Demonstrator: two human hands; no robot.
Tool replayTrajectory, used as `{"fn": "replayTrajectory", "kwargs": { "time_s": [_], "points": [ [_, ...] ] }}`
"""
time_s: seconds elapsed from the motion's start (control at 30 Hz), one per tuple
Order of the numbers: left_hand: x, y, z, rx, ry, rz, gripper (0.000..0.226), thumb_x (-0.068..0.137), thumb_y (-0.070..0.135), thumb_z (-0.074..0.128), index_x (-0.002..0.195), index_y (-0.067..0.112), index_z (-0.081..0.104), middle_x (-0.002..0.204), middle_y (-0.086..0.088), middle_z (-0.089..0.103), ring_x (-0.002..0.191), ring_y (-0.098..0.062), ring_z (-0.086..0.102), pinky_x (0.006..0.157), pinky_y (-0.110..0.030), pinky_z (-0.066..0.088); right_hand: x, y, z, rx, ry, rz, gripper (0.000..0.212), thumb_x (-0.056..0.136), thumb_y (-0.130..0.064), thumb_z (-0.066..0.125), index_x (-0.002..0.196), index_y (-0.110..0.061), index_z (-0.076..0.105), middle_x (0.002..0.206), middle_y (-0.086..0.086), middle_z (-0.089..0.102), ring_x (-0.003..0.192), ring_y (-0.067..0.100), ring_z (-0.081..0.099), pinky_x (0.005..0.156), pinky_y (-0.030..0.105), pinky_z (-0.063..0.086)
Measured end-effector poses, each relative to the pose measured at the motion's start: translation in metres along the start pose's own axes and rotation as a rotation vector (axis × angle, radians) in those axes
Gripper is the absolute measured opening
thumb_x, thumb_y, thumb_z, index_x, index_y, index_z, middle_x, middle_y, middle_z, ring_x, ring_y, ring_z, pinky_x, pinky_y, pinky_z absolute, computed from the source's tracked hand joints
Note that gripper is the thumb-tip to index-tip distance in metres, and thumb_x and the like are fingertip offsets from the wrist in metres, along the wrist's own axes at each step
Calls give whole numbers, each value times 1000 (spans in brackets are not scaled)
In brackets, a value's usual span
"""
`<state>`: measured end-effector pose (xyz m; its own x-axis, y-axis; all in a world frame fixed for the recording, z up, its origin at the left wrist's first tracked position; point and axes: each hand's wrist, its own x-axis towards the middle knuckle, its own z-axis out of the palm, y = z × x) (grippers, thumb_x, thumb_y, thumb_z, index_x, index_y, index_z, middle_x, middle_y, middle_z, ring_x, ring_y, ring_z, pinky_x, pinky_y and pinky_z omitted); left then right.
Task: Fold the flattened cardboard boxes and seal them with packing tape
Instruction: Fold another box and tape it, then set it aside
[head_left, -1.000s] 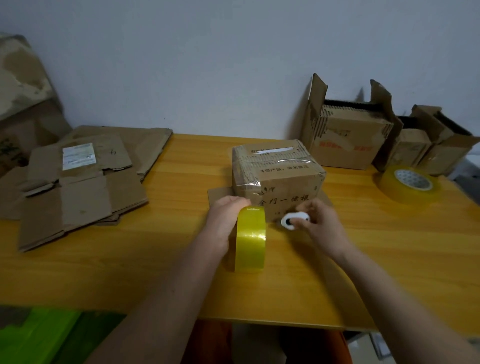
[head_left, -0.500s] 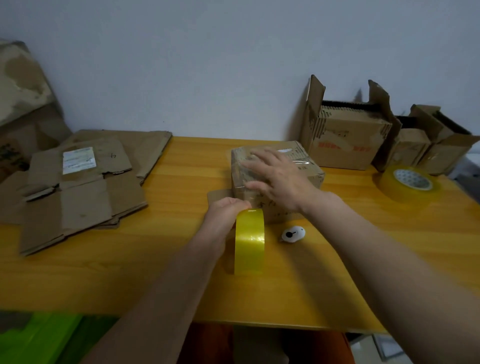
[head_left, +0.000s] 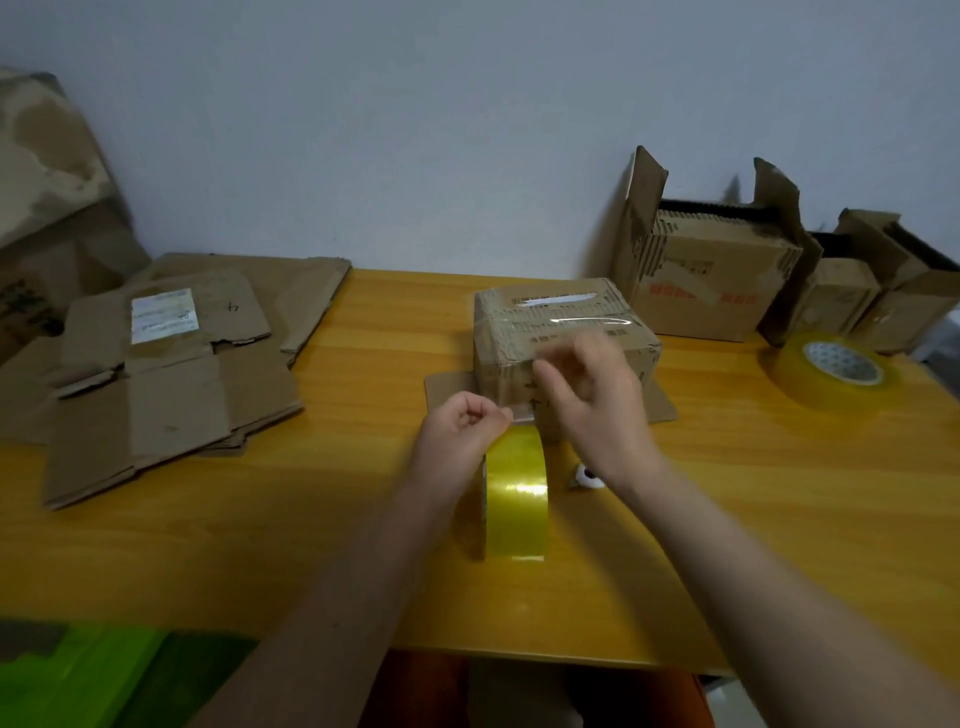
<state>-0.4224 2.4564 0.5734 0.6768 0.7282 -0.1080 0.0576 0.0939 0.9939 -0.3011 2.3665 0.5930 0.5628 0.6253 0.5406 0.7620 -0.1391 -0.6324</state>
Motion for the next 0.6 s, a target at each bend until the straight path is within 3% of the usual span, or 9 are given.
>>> {"fn": "replayTrajectory", "kwargs": {
  "time_s": [0.1, 0.17, 0.33, 0.5, 0.6],
  "points": [
    [-5, 1, 1, 45, 25, 91, 11, 89, 11, 66, 80, 9, 61, 74, -4, 63, 66, -10, 58, 60, -21, 46, -22, -6, 6, 408, -237, 421, 12, 85, -22, 70, 86, -10, 68, 86, 5, 67, 80, 15, 60, 71, 28, 49],
    [-10, 0, 1, 72, 29, 136, 9, 89, 10, 66, 85, 3, 61, 73, -4, 62, 63, -4, 58, 56, -15, 45, -27, -7, 7, 577, -226, 545, 15, 85, -20, 70, 73, -12, 66, 73, 4, 64, 72, 15, 57, 63, 24, 45],
    [-19, 2, -4, 41, 74, 221, 27, 85, 4, 69, 104, 12, 53, 84, -8, 65, 68, 1, 63, 60, -11, 47, -34, -12, 12, 709, -132, 641, 20, 85, -17, 71, 66, -16, 63, 74, 10, 58, 75, 23, 52, 75, 39, 43],
    [-27, 3, -8, 34, 106, 243, 26, 87, 3, 67, 103, 16, 53, 87, -7, 70, 73, -1, 66, 64, -12, 49, -39, -19, 10, 702, -77, 613, 21, 88, -16, 67, 68, -14, 60, 69, 3, 58, 71, 18, 52, 71, 34, 45],
    [-28, 5, -8, 35, 160, 289, 16, 88, 1, 65, 90, 14, 56, 81, -11, 71, 72, -8, 68, 66, -16, 52, -41, -20, 9, 661, -80, 536, 19, 89, -16, 65, 71, -14, 60, 69, -2, 58, 69, 10, 52, 68, 27, 44]
  ]
}}
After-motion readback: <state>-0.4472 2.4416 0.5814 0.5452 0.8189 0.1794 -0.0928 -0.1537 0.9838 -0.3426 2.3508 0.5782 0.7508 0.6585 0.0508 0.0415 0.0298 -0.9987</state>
